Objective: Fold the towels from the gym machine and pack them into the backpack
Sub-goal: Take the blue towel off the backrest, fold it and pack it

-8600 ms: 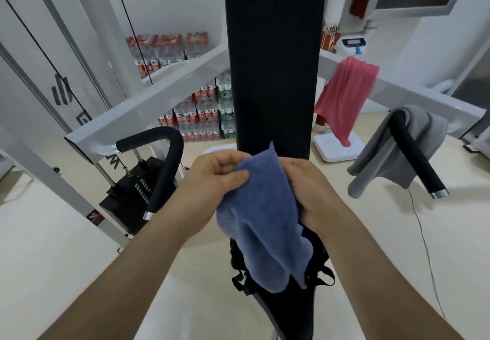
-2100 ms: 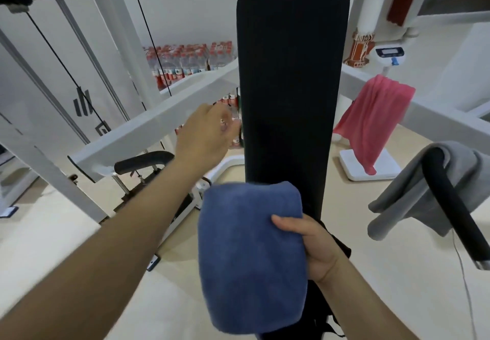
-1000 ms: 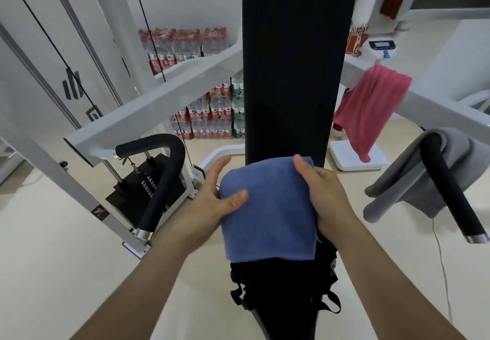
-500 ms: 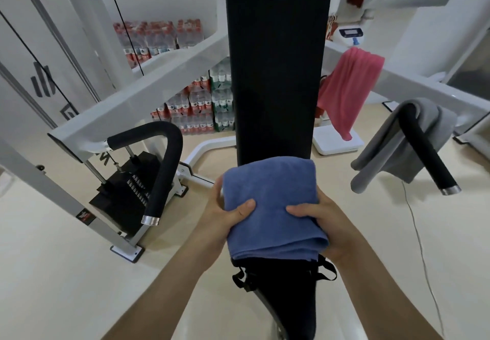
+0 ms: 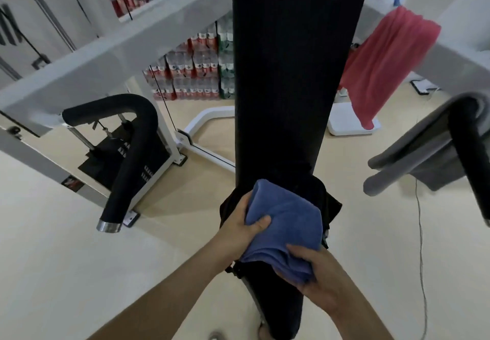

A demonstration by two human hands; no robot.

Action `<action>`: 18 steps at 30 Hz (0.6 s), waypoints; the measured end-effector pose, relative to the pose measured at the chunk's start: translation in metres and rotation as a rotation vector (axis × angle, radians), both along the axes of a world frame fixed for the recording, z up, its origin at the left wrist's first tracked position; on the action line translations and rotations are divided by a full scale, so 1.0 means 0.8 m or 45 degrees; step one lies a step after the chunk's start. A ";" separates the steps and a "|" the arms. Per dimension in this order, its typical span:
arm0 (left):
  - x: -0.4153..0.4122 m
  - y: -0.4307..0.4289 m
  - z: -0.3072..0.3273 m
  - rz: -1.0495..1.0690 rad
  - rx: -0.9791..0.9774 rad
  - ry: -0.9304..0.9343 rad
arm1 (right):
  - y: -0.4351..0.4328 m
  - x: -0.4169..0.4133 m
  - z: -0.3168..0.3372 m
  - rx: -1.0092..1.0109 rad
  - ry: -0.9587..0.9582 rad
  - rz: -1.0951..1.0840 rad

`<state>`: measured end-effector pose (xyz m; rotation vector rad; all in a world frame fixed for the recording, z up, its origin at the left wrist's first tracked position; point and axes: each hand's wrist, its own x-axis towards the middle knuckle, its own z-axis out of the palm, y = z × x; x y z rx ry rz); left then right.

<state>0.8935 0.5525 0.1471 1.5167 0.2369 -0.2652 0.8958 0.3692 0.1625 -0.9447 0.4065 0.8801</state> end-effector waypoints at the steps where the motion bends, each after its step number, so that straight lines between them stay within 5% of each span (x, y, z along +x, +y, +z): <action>1: 0.013 0.001 -0.005 -0.020 0.078 0.025 | -0.005 0.016 0.006 -0.038 -0.126 0.038; 6: 0.094 0.017 -0.013 0.160 0.921 -0.288 | -0.046 0.133 0.077 -0.706 -0.839 0.228; 8: 0.121 0.006 -0.018 -0.092 1.286 -0.398 | -0.058 0.177 0.100 -0.906 -1.029 0.271; 10: 0.140 -0.009 -0.030 -0.371 1.483 -0.234 | -0.060 0.212 0.113 -1.069 -1.196 0.348; 14: 0.139 -0.022 -0.032 -0.740 1.287 -0.238 | -0.059 0.259 0.109 -1.368 -1.435 0.598; 18: 0.073 -0.055 -0.026 -1.242 1.023 -0.231 | -0.040 0.278 0.091 -1.358 -1.489 0.946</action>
